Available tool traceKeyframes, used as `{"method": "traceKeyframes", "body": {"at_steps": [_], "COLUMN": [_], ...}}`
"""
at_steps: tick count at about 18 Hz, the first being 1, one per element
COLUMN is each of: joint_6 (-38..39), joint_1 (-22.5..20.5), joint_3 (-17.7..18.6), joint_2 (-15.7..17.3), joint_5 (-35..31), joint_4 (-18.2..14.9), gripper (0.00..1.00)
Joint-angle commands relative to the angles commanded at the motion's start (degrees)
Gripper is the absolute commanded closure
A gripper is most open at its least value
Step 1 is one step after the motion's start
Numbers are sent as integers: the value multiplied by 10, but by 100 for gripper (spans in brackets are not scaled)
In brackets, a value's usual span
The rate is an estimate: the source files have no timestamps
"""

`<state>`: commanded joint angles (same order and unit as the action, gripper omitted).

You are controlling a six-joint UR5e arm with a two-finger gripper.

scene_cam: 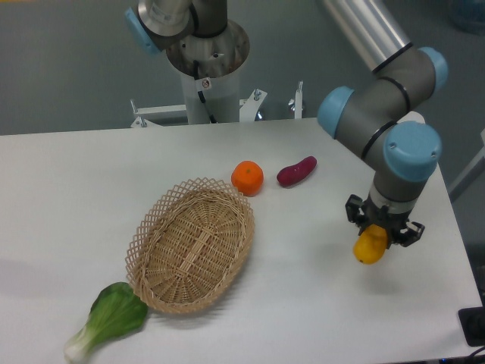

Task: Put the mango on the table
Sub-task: 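Carry the yellow mango in the gripper toward the purple sweet potato, then lower the mango onto the table beside the sweet potato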

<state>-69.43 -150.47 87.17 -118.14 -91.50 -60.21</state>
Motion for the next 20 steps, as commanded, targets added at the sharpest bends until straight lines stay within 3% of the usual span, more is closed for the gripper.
{"method": "traceKeyframes", "body": {"at_steps": [2, 6, 11, 13, 14, 16, 20], "joint_6": [-14, -52, -90, -123, -138, -149, -141], "joint_1": [-2, -3, -1, 0, 0, 1, 1], "joint_3": [57, 182, 235, 244, 246, 246, 242], "joint_2": [32, 81, 98, 99, 99, 98, 97], "joint_5": [-1, -1, -22, -39, -40, -40, -41], "joint_4": [21, 118, 133, 134, 134, 134, 134], "gripper": [59, 59, 58, 46, 34, 0, 0]}}
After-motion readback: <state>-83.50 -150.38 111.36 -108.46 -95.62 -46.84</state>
